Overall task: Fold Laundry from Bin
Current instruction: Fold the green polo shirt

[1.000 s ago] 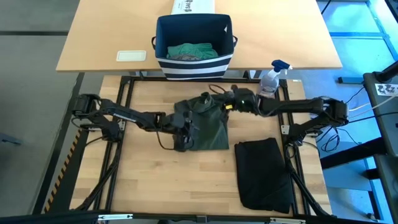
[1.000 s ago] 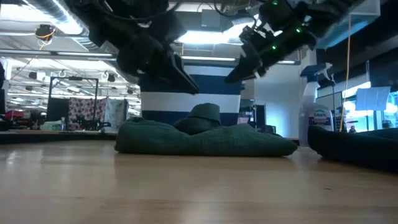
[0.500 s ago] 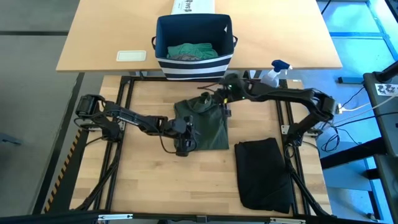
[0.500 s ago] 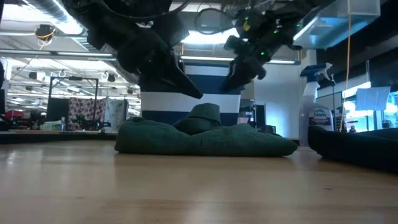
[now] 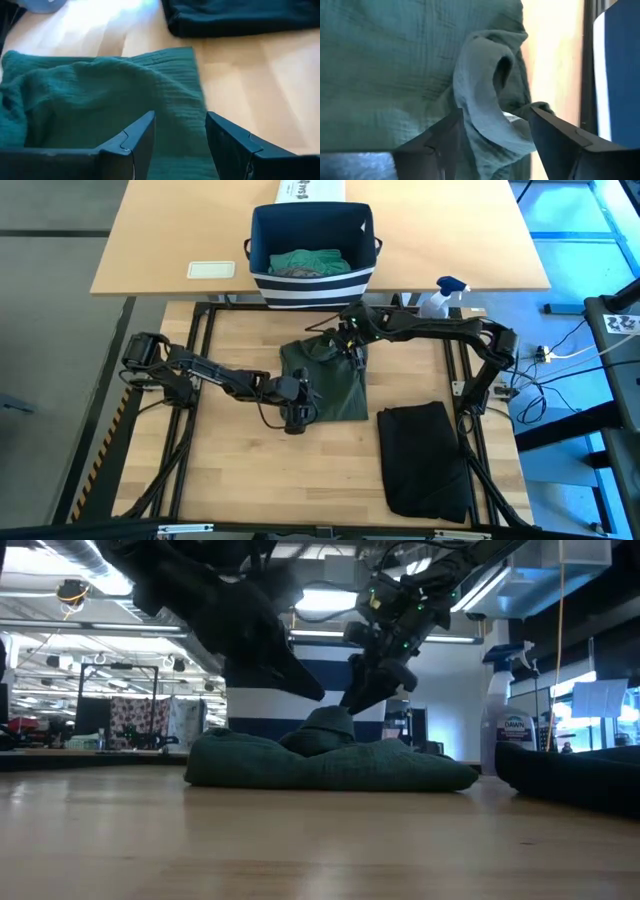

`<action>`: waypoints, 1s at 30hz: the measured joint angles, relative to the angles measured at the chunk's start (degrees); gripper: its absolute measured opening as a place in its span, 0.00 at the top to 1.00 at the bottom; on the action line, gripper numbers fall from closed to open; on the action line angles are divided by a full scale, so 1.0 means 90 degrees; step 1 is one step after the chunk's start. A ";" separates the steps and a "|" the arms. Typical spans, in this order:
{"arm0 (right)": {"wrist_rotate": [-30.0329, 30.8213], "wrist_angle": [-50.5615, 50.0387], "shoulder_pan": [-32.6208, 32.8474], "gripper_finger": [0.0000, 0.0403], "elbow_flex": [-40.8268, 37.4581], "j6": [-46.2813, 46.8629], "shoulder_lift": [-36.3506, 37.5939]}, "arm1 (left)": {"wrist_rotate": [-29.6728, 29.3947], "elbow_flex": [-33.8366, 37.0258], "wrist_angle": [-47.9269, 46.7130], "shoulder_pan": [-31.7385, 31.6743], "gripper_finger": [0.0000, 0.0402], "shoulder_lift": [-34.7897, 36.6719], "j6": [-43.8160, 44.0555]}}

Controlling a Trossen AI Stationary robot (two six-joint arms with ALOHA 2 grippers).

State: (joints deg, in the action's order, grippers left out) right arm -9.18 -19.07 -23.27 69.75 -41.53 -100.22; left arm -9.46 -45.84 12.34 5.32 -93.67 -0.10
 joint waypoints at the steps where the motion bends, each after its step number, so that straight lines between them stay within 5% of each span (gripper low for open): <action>1: 0.0062 -0.0003 -0.0002 0.45 0.0001 -0.0075 0.0000 | -0.0136 0.0000 -0.0002 0.0033 0.58 -0.0075 -0.0002; 12: 0.0120 -0.0053 -0.0003 0.50 0.0001 -0.0254 0.0000 | -0.0205 0.0002 0.0109 0.0097 0.59 -0.1139 0.0189; 24: -0.0438 -0.0201 0.0023 0.50 -0.0001 0.0087 0.0000 | 0.1659 -0.0039 -0.0847 0.0518 0.83 -0.1197 0.0353; 30: -0.0938 -0.0687 0.0568 0.50 -0.0006 0.0259 0.0000 | 0.1852 -0.0049 -0.1434 0.0984 0.86 -0.1178 0.0398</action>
State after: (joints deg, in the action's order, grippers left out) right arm -17.63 -25.26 -18.16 69.69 -39.20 -100.22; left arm 7.21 -46.28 -0.57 14.18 -104.28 3.49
